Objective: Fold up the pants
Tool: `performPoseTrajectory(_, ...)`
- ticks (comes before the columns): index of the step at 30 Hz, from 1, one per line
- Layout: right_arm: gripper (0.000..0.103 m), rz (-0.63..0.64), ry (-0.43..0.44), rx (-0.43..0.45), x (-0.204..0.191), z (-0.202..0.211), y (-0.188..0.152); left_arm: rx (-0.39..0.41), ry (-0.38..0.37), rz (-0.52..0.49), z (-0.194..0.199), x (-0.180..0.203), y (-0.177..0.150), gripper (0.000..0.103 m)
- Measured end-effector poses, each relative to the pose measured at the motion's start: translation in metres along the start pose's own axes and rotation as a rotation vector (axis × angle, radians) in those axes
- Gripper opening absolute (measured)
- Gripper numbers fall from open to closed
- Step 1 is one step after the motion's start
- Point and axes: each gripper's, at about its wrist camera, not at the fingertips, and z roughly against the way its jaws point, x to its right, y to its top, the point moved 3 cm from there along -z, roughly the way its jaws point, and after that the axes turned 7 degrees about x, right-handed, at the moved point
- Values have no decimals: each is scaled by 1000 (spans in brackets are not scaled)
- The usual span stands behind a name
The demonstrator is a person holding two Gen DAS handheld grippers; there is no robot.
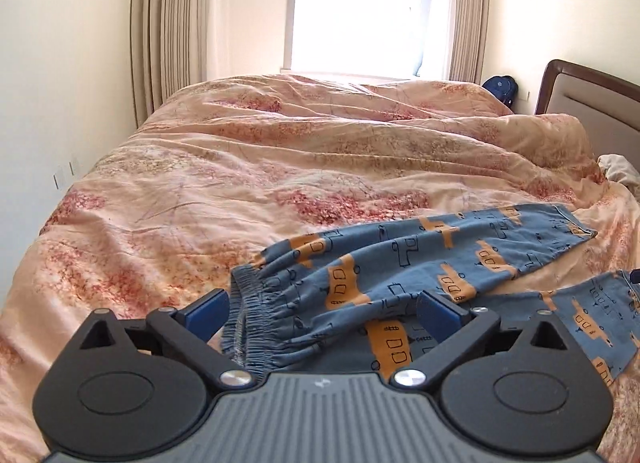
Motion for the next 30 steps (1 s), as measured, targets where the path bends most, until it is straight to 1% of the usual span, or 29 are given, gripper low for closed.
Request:
performPoseTrajectory(2, 94, 30, 26, -5, -26, -1, 0, 16, -6, -56, 0, 0, 11, 102)
performPoseTrajectory(5, 94, 60, 32, -1, -47, -4, 8, 38, -59, -144, -13, 4, 26, 102)
performPoseTrajectory(8, 95, 58, 20, 7, -51, -5, 20, 25, -98, -215, -44, 7, 33, 102)
performPoseTrajectory(10, 95, 65, 8, 13, -49, -6, 27, -1, -128, -252, -73, 5, 35, 102)
performPoseTrajectory(11, 95, 77, -5, 14, -45, -8, 30, -16, -140, -269, -86, 3, 36, 100)
performPoseTrajectory(13, 95, 91, -29, 5, -37, -12, 35, -50, -150, -317, -121, -3, 37, 93)
performPoseTrajectory(14, 96, 96, -37, -2, -31, -15, 37, -64, -159, -321, -135, -6, 39, 87)
performPoseTrajectory(17, 96, 108, -59, -23, -10, -28, 41, -138, -241, -272, -185, -24, 40, 75)
performPoseTrajectory(18, 96, 112, -66, -29, -3, -34, 43, -159, -262, -266, -197, -27, 40, 67)
performPoseTrajectory(20, 95, 125, -83, -41, 13, -49, 49, -219, -314, -260, -222, -33, 35, 60)
performPoseTrajectory(24, 95, 143, -97, -49, 37, -82, 65, -324, -409, -301, -249, -32, 23, 47)
performPoseTrajectory(25, 95, 149, -92, -49, 41, -91, 69, -352, -432, -313, -252, -30, 19, 47)
performPoseTrajectory(28, 95, 184, -60, -54, 46, -116, 83, -383, -457, -352, -256, -24, 12, 41)
performPoseTrajectory(29, 95, 207, -49, -60, 45, -126, 87, -382, -466, -355, -255, -23, 11, 30)
performPoseTrajectory(30, 95, 230, -37, -67, 44, -136, 90, -374, -480, -363, -252, -21, 10, 13)
